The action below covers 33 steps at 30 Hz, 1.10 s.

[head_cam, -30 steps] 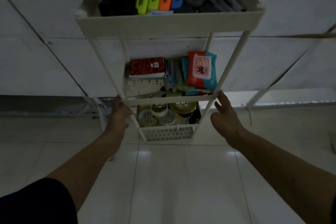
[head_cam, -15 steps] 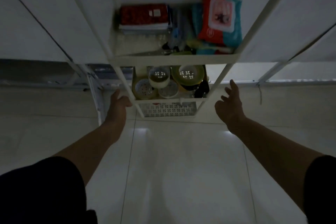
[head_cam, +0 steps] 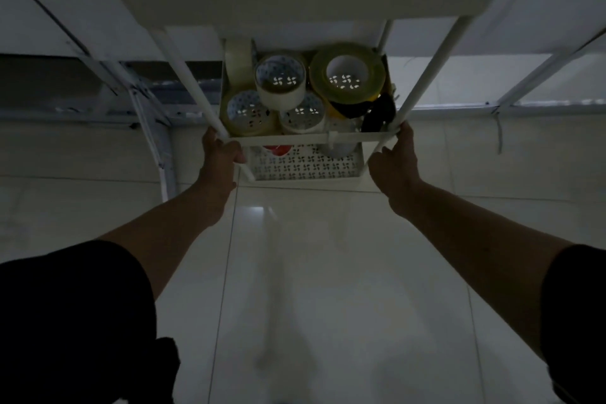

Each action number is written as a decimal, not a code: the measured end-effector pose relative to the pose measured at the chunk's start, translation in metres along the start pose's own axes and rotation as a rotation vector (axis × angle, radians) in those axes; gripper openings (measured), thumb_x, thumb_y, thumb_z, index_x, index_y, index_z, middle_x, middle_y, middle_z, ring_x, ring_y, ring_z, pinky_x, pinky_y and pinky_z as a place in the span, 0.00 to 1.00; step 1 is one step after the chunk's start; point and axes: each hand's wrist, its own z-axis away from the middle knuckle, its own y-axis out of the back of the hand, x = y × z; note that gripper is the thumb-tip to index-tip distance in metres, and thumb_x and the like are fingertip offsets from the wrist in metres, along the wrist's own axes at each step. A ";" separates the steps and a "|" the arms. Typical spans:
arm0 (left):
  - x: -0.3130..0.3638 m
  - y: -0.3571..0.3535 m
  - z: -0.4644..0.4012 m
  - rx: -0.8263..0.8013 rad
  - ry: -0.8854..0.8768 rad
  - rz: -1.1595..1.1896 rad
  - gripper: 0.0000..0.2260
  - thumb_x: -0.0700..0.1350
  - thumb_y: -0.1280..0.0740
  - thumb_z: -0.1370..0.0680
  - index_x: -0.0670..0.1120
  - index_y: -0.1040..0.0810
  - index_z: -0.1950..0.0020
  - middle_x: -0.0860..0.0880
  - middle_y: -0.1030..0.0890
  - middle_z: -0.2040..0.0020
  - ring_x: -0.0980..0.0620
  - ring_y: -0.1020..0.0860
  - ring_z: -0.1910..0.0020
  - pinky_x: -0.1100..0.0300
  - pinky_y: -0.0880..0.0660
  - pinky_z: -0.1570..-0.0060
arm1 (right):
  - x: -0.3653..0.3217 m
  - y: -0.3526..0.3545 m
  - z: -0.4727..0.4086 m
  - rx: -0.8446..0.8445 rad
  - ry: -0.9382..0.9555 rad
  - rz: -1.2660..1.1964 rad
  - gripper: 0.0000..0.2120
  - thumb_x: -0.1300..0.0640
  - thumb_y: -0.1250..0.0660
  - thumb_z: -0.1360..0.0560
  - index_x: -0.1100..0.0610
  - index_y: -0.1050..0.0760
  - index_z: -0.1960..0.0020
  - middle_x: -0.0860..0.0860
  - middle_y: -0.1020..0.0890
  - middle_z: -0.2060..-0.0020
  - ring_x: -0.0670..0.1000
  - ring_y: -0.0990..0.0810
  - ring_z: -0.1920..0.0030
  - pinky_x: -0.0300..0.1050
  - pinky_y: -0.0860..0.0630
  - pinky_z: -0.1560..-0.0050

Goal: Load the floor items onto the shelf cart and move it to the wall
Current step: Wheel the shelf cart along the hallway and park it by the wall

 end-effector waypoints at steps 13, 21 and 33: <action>0.006 0.007 -0.016 0.096 0.088 -0.188 0.18 0.48 0.41 0.19 0.60 0.35 0.30 0.51 0.27 0.59 0.46 0.29 0.43 0.45 0.34 0.45 | 0.010 0.028 -0.008 -0.143 0.198 0.060 0.37 0.62 0.40 0.40 0.61 0.38 0.30 0.56 0.26 0.38 0.49 0.26 0.39 0.43 0.25 0.41; 0.015 -0.003 -0.002 0.104 0.163 -0.185 0.28 0.38 0.41 0.22 0.61 0.39 0.26 0.47 0.25 0.47 0.39 0.24 0.40 0.37 0.30 0.40 | 0.044 0.025 -0.038 -0.254 0.138 0.093 0.38 0.60 0.33 0.37 0.53 0.39 0.28 0.52 0.26 0.37 0.51 0.26 0.37 0.48 0.22 0.42; 0.037 0.011 0.021 -0.101 0.234 -0.268 0.33 0.37 0.43 0.23 0.65 0.47 0.25 0.54 0.24 0.55 0.38 0.20 0.48 0.50 0.24 0.57 | -0.008 0.030 -0.005 -0.299 -0.134 0.191 0.43 0.74 0.38 0.28 0.41 0.50 0.26 0.53 0.26 0.55 0.69 0.21 0.49 0.68 0.22 0.51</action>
